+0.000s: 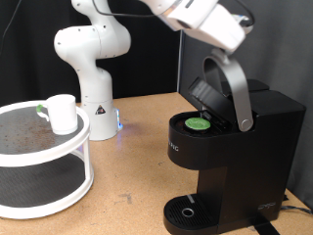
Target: Make a cup of coffee with the keurig machine
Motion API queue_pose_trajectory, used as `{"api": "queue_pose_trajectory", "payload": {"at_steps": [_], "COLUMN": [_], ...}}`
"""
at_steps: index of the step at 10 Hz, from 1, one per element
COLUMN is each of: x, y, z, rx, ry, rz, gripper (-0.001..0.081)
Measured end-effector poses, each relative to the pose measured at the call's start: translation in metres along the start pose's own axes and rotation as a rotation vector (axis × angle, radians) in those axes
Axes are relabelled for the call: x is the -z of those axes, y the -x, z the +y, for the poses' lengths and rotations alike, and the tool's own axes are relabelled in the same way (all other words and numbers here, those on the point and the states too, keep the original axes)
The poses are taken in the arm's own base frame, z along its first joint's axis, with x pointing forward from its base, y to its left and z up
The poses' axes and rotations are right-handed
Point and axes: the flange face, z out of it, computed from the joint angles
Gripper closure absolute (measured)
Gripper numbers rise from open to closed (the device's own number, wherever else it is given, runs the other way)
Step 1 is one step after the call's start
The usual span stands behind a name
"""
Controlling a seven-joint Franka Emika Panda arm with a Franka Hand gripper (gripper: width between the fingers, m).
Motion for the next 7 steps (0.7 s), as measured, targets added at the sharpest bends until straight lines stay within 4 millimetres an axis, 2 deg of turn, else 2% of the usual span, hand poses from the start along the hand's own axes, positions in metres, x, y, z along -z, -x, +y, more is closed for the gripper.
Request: {"api": "queue_pose_trajectory", "payload": {"at_steps": [3,7], "x": [0.016,0.025], "y": [0.026,0.061], "z": [0.021,0.048], "rx": [0.006,-0.013], "ry": [0.045,0.095], "rz": [-0.034,-0.077], "gripper": [0.0803,0.0803]}}
